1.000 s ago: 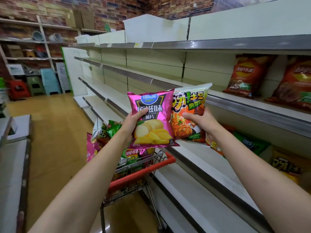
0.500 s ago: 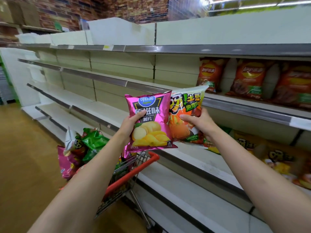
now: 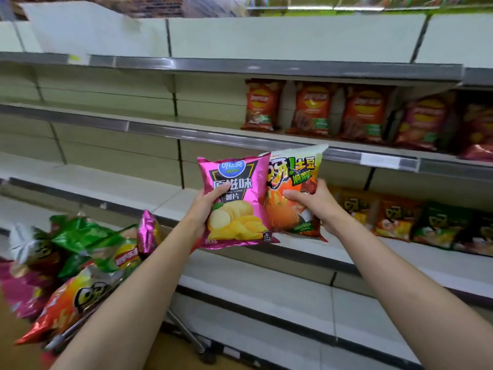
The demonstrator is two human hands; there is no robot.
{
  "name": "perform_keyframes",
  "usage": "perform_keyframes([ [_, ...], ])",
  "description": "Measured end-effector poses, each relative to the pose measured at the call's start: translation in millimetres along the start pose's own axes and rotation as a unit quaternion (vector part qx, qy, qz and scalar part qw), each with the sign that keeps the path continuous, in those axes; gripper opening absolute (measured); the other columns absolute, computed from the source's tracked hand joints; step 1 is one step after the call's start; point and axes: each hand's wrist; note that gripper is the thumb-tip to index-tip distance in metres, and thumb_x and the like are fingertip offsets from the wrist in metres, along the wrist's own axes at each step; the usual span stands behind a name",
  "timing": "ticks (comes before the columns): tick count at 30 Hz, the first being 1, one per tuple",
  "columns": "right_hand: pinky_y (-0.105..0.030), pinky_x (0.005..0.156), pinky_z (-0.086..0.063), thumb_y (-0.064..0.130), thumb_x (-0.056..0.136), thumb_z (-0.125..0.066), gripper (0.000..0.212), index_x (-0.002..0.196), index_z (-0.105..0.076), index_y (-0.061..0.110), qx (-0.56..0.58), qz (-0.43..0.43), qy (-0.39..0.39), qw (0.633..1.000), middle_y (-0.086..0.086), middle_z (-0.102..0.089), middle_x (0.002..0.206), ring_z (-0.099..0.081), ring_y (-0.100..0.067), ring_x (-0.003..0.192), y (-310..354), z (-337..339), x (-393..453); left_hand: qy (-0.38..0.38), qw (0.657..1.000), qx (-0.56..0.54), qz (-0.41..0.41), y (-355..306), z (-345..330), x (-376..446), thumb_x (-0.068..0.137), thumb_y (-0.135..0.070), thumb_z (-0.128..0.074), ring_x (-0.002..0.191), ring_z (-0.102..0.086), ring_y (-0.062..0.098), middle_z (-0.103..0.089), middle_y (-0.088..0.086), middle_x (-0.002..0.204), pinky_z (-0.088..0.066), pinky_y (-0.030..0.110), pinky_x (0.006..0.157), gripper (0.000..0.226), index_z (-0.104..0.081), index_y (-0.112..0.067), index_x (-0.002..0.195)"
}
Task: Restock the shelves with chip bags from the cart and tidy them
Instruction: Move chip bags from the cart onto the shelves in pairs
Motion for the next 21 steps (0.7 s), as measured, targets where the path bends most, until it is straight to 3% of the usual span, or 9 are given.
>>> perform_keyframes([
  [3, -0.039, 0.092, -0.05, 0.033, 0.07, -0.084, 0.081, 0.133, -0.033, 0.018, 0.001, -0.014, -0.03, 0.999, 0.0, -0.055, 0.117, -0.06, -0.022, 0.106, -6, 21, -11, 0.016, 1.0, 0.01, 0.019, 12, -19, 7, 0.068, -0.033, -0.077, 0.082, -0.071, 0.026, -0.073, 0.014, 0.103, -0.058, 0.037, 0.074, 0.061, -0.062, -0.006, 0.121],
  [8, -0.045, 0.099, -0.048, 0.04, 0.065, -0.086, 0.078, 0.125, -0.041, 0.018, -0.03, -0.038, -0.089, 0.995, -0.001, -0.059, 0.117, -0.06, -0.022, 0.107, -17, 59, -24, 0.047, 0.998, 0.028, 0.03, 30, -56, 14, 0.082, -0.03, -0.072, 0.084, -0.071, 0.025, -0.074, 0.011, 0.103, -0.057, 0.037, 0.076, 0.044, -0.062, -0.011, 0.121],
  [12, -0.043, 0.095, -0.051, 0.04, 0.065, -0.086, 0.08, 0.126, -0.04, 0.016, -0.041, -0.049, -0.122, 0.99, -0.004, -0.059, 0.118, -0.061, -0.022, 0.105, -22, 90, -37, 0.079, 0.996, 0.024, 0.037, 43, -87, 16, 0.081, -0.032, -0.073, 0.093, -0.07, 0.027, -0.073, 0.009, 0.106, -0.055, 0.044, 0.088, 0.045, -0.061, -0.015, 0.121],
  [16, -0.042, 0.095, -0.05, 0.037, 0.068, -0.085, 0.083, 0.13, -0.037, 0.013, -0.041, -0.059, -0.143, 0.987, -0.004, -0.057, 0.119, -0.059, -0.023, 0.107, -27, 122, -52, 0.089, 0.994, 0.045, 0.038, 54, -123, 15, 0.082, -0.036, -0.072, 0.089, -0.072, 0.024, -0.074, 0.005, 0.102, -0.056, 0.039, 0.083, 0.042, -0.061, -0.018, 0.118],
  [21, -0.045, 0.095, -0.051, 0.044, 0.063, -0.086, 0.084, 0.127, -0.04, 0.014, -0.04, -0.067, -0.175, 0.981, -0.003, -0.059, 0.117, -0.06, -0.022, 0.105, -36, 173, -73, 0.096, 0.992, 0.072, 0.027, 70, -175, 4, 0.08, -0.042, -0.073, 0.094, -0.071, 0.023, -0.073, 0.003, 0.105, -0.055, 0.041, 0.088, 0.041, -0.06, -0.023, 0.115],
])
Point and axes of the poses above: each hand's wrist, its own x-axis towards the middle knuckle, its own z-axis out of the back of the hand, y = z × x
